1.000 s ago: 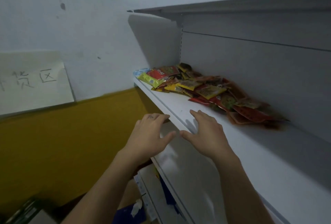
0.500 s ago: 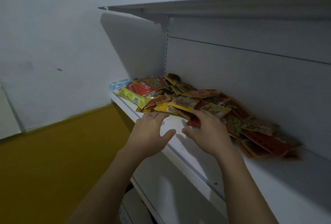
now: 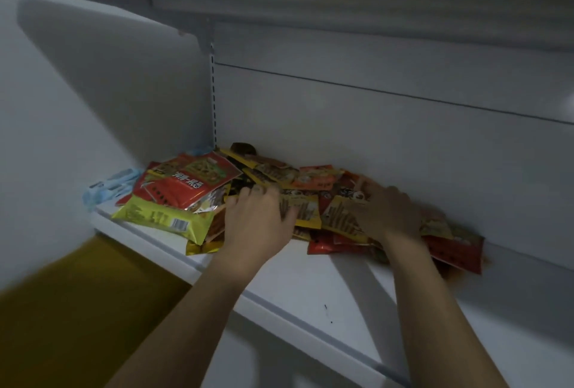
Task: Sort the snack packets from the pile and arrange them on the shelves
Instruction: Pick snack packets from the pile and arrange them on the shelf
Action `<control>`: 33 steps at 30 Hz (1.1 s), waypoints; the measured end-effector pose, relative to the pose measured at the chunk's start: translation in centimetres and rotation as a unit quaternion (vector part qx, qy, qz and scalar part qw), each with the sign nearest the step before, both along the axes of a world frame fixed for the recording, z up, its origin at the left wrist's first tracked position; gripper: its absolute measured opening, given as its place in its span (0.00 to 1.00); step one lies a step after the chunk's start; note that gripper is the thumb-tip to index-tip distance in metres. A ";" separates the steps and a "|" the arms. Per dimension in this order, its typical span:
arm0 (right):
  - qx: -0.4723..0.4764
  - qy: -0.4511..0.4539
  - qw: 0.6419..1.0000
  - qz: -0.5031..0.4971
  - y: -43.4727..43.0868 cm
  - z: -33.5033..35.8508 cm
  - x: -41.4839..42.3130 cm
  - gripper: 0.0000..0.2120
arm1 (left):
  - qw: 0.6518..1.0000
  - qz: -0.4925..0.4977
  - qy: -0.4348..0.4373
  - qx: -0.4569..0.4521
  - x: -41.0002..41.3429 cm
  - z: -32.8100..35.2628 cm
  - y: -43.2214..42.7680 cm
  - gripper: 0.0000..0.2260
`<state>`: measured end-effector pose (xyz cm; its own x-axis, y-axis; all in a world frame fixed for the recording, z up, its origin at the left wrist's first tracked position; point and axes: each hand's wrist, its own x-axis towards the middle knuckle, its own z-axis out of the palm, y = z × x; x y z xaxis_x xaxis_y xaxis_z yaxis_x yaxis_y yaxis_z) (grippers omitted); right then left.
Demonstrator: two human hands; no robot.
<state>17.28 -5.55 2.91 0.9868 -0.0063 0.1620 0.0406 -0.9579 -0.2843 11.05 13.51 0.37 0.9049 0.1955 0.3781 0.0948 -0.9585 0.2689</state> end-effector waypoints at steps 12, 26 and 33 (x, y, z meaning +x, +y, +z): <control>0.012 0.014 1.000 -0.023 1.0 -4.1 -0.1 0.34 | 0.988 -0.028 0.081 0.129 2.8 -1.6 -0.6 0.27; 0.141 -0.029 0.989 0.010 0.4 -4.0 -0.5 0.33 | 0.980 -0.110 0.002 -0.169 2.2 -0.9 -1.1 0.13; 0.159 -0.017 0.986 0.036 0.5 -3.6 -1.1 0.33 | 0.967 -0.113 -0.003 -0.230 1.5 -0.4 0.7 0.14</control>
<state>16.17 -5.03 -0.68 0.9807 0.0076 0.1956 0.1196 -0.8142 -0.5681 12.51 14.26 -0.08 0.9424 0.1423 0.3028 -0.1052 -0.7330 0.6721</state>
